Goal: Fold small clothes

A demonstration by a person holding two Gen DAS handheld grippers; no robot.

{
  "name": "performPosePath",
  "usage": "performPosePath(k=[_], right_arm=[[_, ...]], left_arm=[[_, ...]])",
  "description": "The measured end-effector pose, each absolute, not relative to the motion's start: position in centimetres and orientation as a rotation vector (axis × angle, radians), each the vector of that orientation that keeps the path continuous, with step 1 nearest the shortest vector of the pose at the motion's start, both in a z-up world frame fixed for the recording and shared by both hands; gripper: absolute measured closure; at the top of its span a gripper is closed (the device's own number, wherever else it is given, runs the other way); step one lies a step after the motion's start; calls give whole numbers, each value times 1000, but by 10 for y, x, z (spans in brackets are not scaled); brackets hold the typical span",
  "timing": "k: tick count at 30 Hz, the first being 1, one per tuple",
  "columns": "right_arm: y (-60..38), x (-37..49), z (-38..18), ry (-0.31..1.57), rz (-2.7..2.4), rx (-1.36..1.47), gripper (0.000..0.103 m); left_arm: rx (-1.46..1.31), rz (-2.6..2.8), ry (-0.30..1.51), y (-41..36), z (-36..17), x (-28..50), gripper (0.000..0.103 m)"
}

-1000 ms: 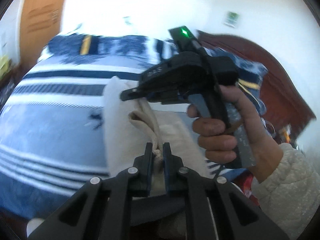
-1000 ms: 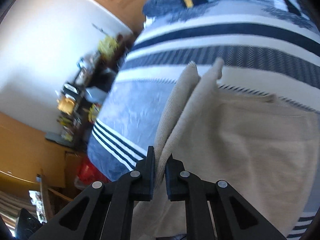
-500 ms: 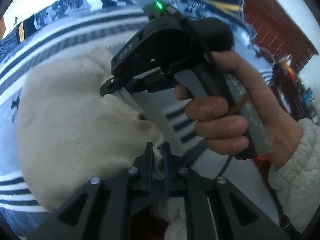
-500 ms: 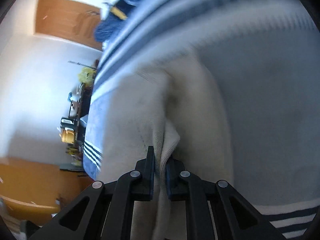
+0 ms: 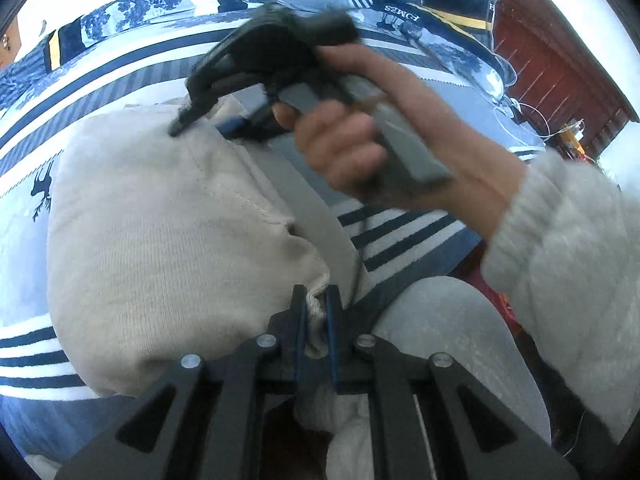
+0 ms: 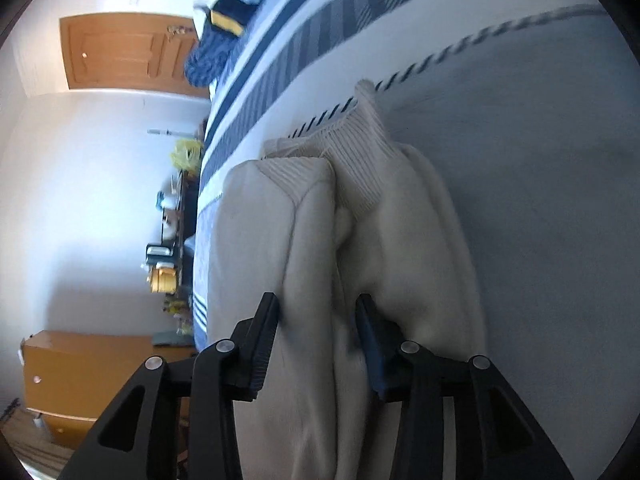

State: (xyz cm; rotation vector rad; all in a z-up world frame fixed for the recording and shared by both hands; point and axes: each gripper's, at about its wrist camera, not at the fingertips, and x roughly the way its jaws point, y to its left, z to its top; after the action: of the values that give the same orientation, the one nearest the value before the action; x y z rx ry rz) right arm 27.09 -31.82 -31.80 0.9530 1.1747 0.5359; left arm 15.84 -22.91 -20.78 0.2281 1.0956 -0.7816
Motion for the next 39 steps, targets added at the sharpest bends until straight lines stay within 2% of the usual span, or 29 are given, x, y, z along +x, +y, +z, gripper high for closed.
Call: performPosePath(k=[1, 2, 10, 13, 15, 17, 19, 21, 23, 24, 28, 30, 34, 39], right_arm=[[-317, 279, -315, 1186, 517, 928, 90], [-316, 282, -311, 1189, 509, 917, 92], [-326, 263, -185, 918, 531, 631, 93], [-331, 267, -190, 914, 505, 588, 93], [-333, 281, -226, 987, 446, 605, 93], [-347, 286, -269, 1059, 434, 698, 90], [-358, 280, -296, 1090, 421, 797, 88], [-369, 258, -295, 1050, 409, 857, 82], [-373, 226, -275, 994, 347, 839, 52], [-370, 211, -264, 964, 327, 825, 48], [-350, 145, -241, 933, 298, 827, 47], [-336, 114, -242, 923, 263, 811, 47], [-318, 76, -262, 955, 168, 826, 46], [-321, 52, -291, 943, 124, 946, 47]], left_arm=[[230, -783, 1092, -227, -206, 158, 95], [229, -785, 1086, -228, -203, 158, 95], [191, -871, 997, -250, -166, 159, 95], [285, -864, 1042, -272, -192, 167, 95], [318, -859, 1140, -280, -224, 176, 95], [306, -860, 1205, -277, -239, 178, 95], [253, -921, 1181, -262, -231, 170, 86], [188, -953, 1171, -240, -216, 164, 63], [156, -912, 1138, -215, -203, 162, 57], [144, -880, 1120, -199, -195, 162, 56], [108, -706, 1081, -144, -180, 176, 50], [73, -624, 1076, -108, -179, 185, 43], [16, -478, 1099, -64, -186, 195, 41], [-23, -403, 1200, -38, -222, 199, 40]])
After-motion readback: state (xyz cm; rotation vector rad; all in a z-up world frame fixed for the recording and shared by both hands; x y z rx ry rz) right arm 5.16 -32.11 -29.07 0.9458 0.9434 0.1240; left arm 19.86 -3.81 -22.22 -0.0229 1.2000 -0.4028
